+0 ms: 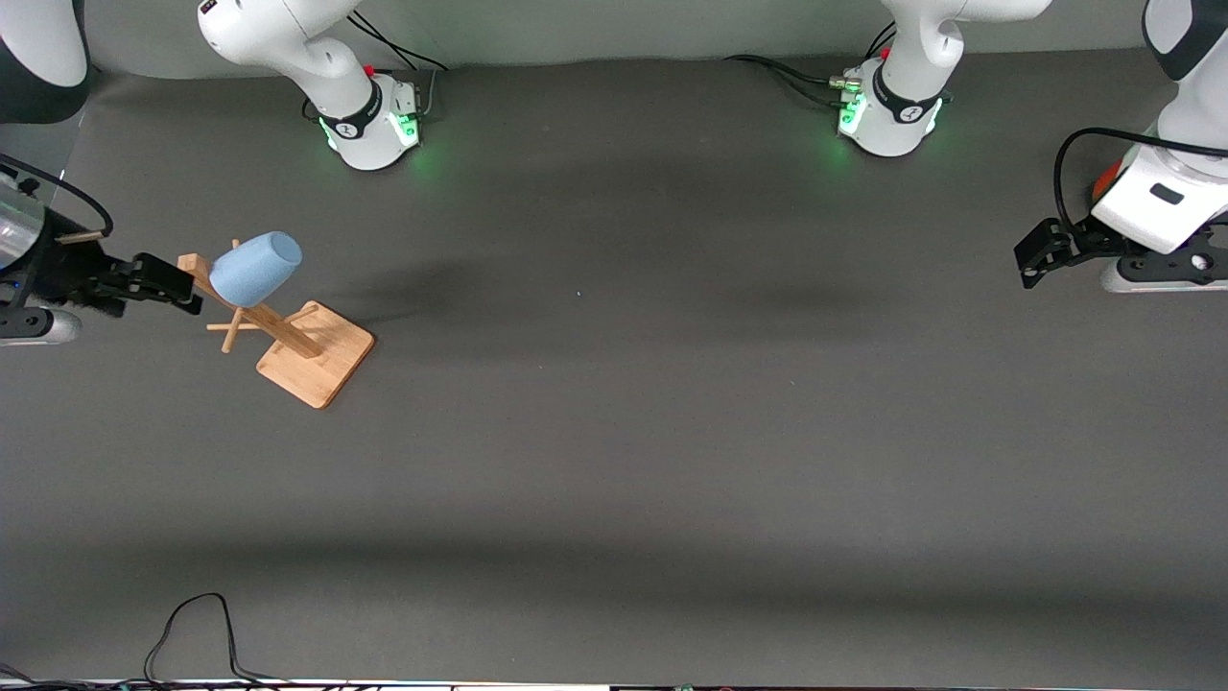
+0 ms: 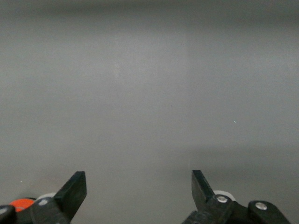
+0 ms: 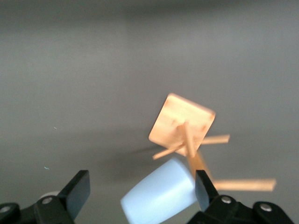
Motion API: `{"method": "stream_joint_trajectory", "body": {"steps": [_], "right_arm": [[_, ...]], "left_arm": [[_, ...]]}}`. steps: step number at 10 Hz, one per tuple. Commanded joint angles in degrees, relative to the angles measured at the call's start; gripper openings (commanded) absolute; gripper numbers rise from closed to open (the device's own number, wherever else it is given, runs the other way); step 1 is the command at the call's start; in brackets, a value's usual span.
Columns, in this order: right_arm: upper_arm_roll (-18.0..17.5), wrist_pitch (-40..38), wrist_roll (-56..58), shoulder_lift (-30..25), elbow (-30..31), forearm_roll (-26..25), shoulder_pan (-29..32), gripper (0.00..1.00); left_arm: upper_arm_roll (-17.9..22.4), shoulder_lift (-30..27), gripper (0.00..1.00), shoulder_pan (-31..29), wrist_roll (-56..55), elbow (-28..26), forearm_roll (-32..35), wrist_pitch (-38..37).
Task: Rotate and upright cup with both arms
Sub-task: 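Reach the right gripper to the blue cup hanging on the wooden stand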
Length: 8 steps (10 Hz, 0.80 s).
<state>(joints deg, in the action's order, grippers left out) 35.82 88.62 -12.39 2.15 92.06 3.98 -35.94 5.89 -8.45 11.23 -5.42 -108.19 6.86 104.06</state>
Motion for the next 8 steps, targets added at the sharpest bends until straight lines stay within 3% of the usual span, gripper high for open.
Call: {"method": "stream_joint_trajectory", "body": {"steps": [1,4,6,8], "right_arm": [[0.7,-4.3,-22.2,-2.6,3.1,3.0,-0.8,1.00],[1.8,-3.2,-43.6,-5.5,9.7,6.8,-0.4,1.00],[5.7,0.1,-46.0,-7.3,14.9,9.1,-0.4,1.00],[7.3,5.6,-46.1,-8.6,20.9,9.5,-0.4,1.00]], "left_arm": [[0.4,-0.7,1.00,0.5,-0.4,0.1,0.3,0.2],[0.4,-0.2,1.00,0.5,-0.2,1.0,0.1,0.1],[0.4,2.5,1.00,0.4,-0.1,5.2,0.1,-2.6],[0.4,6.3,1.00,0.3,0.7,11.2,0.0,-6.5]]}}
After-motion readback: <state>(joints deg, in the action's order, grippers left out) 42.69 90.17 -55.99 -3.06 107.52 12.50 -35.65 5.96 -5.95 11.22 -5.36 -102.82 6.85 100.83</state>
